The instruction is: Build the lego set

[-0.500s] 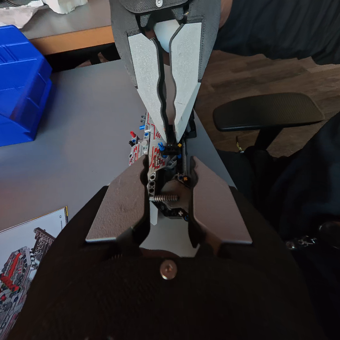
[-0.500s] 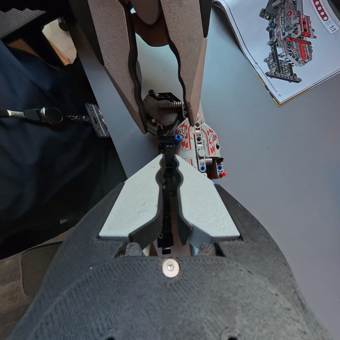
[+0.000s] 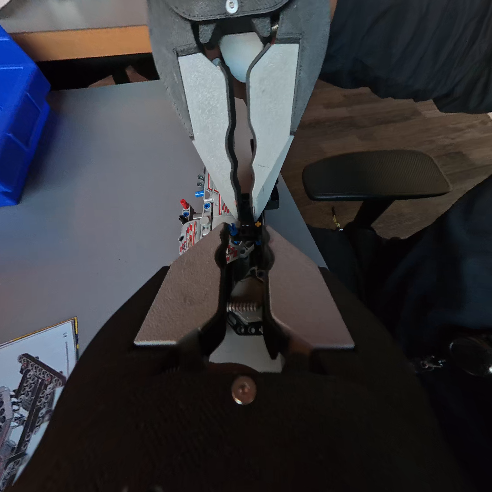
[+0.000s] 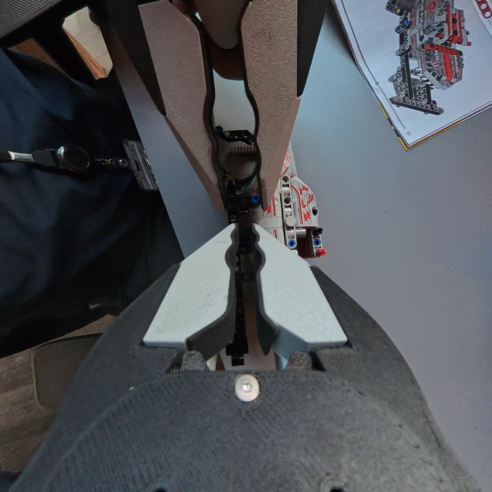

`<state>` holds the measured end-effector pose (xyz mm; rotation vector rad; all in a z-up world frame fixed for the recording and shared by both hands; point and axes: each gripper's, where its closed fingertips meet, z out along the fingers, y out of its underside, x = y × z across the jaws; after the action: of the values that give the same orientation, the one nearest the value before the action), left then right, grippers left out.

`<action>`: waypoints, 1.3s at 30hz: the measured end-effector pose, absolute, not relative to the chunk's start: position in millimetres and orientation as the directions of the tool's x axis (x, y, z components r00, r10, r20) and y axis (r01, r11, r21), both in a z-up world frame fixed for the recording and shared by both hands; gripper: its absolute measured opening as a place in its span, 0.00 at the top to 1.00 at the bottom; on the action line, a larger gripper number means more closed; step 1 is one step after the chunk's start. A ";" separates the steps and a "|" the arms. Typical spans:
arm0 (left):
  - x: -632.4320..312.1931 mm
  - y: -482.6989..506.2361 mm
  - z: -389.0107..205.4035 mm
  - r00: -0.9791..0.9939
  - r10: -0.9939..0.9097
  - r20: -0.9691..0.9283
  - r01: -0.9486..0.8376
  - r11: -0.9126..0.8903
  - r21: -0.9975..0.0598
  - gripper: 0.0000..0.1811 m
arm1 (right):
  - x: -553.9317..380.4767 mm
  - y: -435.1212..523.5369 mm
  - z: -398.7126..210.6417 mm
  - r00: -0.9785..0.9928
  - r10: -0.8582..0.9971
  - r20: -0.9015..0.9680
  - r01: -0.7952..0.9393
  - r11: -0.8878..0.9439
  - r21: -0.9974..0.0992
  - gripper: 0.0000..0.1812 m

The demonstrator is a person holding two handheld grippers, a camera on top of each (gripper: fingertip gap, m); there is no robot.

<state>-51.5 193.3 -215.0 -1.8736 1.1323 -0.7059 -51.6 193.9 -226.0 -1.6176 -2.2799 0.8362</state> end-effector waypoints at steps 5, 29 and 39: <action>-51.7 194.6 -214.1 0.453 -0.881 0.141 -0.383 -0.334 -0.861 0.88 | -49.3 201.7 -220.1 -0.355 0.934 -0.044 0.751 0.257 -0.608 0.93; -51.1 194.1 -216.6 0.561 -0.825 0.065 -0.422 -0.353 -0.835 0.88 | -34.1 214.9 -212.8 -0.393 0.919 0.029 0.729 0.331 -0.599 1.00; -50.0 194.0 -216.7 0.581 -0.806 0.114 -0.428 -0.422 -0.799 0.88 | -42.2 204.1 -215.8 -0.411 0.912 -0.019 0.739 0.320 -0.593 1.00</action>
<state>-50.0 194.0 -216.7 -2.0593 0.9798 -0.6404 -42.2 204.1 -215.8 -1.4794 -2.2730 0.7619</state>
